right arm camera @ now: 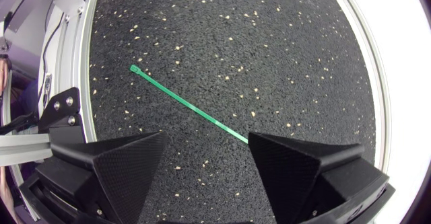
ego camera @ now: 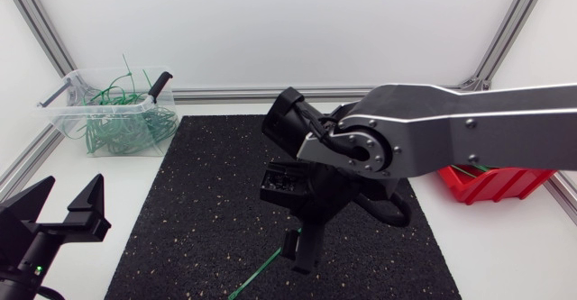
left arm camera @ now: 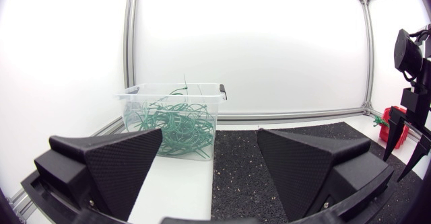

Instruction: Take a green cable tie from the red box, thread the tail through the head to close it, then place it in the transparent bin on the left.

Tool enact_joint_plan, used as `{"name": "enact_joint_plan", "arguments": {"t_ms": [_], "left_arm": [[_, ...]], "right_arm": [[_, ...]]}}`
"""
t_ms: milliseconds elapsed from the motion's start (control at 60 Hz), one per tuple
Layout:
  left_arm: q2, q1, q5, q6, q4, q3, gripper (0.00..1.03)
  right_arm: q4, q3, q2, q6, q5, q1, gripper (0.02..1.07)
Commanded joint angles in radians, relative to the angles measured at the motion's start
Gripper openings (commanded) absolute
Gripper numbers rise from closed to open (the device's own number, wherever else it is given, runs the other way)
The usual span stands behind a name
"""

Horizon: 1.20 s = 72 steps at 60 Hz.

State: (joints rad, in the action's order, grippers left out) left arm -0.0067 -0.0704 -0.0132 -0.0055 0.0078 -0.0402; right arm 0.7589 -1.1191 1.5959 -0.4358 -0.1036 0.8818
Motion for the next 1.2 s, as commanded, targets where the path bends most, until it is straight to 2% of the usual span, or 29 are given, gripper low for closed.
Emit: {"name": "enact_joint_plan", "arguments": {"t_ms": [0,50,250,500,633,917,1067,1183], "left_arm": [[-0.001,0.004,0.002,-0.025,-0.028,0.037,0.99],[-0.001,0.004,0.002,-0.025,-0.028,0.037,0.99],[-0.003,0.001,0.002,-0.025,-0.028,0.037,0.99],[-0.001,0.001,0.002,-0.025,-0.028,0.039,0.99],[-0.001,0.001,0.002,-0.025,-0.028,0.039,0.99],[-0.001,-0.002,0.002,-0.025,-0.028,0.037,0.99],[-0.001,-0.002,0.002,-0.025,-0.028,0.037,0.99],[-0.001,-0.002,0.002,-0.025,-0.028,0.037,0.99]], "right_arm": [[-0.007,-0.030,0.029,-0.006,-0.005,0.023,0.80],[-0.023,-0.034,0.042,0.037,-0.005,0.026,0.80],[-0.015,-0.067,0.122,-0.141,0.001,0.085,0.80],[-0.050,-0.065,0.161,-0.176,0.004,0.180,0.80],[-0.078,-0.091,0.214,-0.207,0.018,0.204,0.64],[-0.089,-0.094,0.294,-0.296,0.018,0.250,0.64],[-0.099,-0.079,0.306,-0.316,0.021,0.240,0.53],[-0.116,-0.059,0.314,-0.333,0.039,0.224,0.52]]}}
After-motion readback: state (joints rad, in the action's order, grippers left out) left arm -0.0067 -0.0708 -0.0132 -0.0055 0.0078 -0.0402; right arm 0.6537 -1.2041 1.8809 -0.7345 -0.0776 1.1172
